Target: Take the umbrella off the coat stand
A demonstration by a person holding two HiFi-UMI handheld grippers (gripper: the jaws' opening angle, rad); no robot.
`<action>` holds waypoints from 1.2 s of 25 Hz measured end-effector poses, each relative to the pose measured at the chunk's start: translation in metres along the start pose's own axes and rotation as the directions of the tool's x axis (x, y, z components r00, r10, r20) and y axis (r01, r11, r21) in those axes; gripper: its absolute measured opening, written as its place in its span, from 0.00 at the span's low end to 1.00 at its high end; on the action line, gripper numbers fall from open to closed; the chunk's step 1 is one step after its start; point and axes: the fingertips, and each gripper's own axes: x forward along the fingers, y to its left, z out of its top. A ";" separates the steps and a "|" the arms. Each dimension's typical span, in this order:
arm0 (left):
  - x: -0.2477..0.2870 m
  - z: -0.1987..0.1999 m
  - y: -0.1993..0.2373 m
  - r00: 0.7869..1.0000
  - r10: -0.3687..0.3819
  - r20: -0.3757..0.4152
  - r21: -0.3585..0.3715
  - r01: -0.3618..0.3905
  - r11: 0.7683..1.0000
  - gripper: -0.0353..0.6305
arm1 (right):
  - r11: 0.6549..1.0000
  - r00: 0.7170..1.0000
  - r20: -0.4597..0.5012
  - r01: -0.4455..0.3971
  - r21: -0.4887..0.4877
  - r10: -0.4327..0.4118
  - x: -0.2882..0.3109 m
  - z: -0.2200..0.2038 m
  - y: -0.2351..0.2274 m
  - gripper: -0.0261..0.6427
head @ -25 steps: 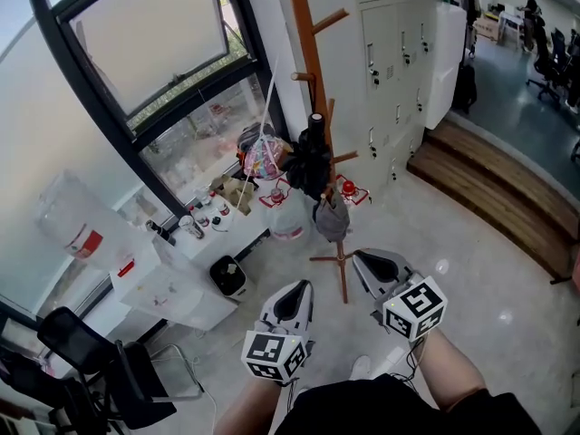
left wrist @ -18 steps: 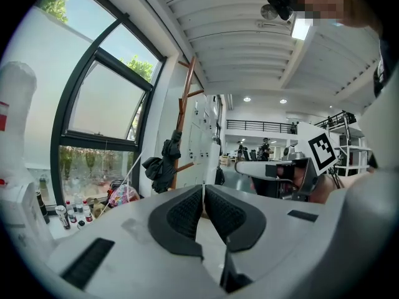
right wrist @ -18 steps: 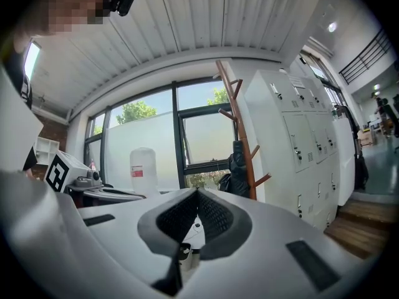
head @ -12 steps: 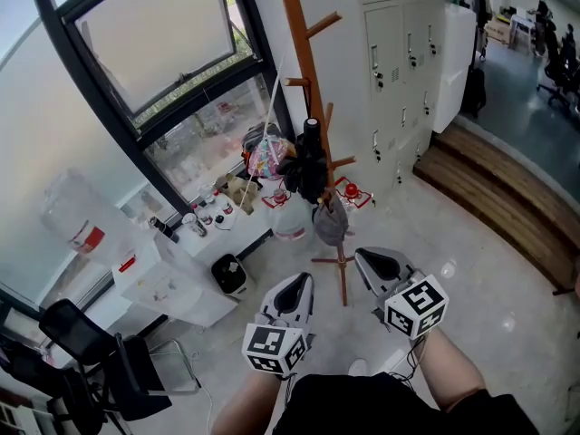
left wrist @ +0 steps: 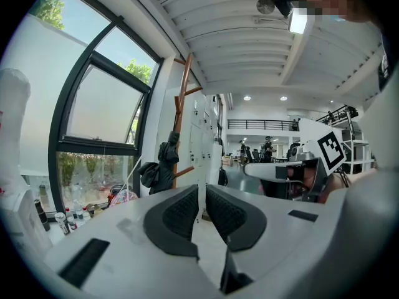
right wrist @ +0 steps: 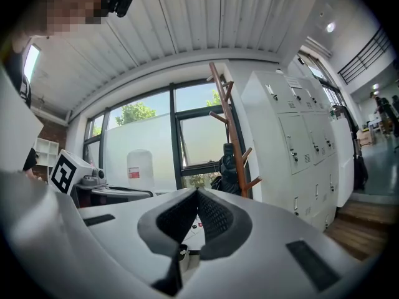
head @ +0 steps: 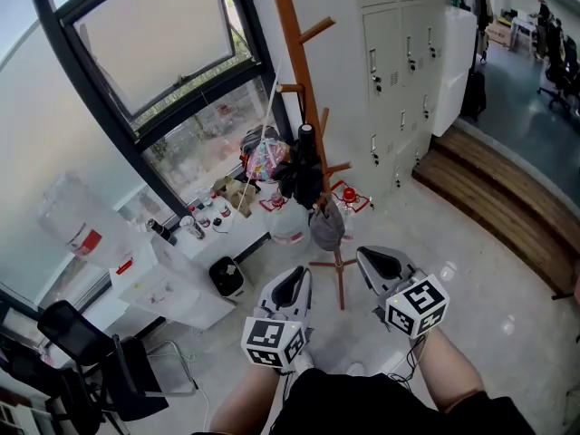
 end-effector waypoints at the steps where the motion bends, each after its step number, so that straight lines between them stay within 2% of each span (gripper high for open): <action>1: 0.002 0.001 0.001 1.000 -0.002 -0.001 0.000 0.002 1.000 0.09 | 1.000 1.000 0.000 0.000 0.002 0.000 0.002 0.001 -0.001 0.12; 15: 0.061 0.006 0.048 0.999 -0.044 -0.016 0.008 0.044 0.999 0.10 | 0.998 0.998 -0.012 0.059 0.017 -0.059 0.046 -0.003 -0.037 0.12; 24: 0.108 0.020 0.085 0.996 -0.086 -0.021 0.031 0.086 0.996 0.19 | 0.994 0.994 -0.016 0.111 0.024 -0.111 0.084 0.003 -0.063 0.12; 30: 0.137 0.021 0.108 0.997 -0.068 -0.035 0.111 0.071 0.991 0.31 | 0.989 0.989 -0.028 0.146 0.034 -0.145 0.101 -0.001 -0.075 0.12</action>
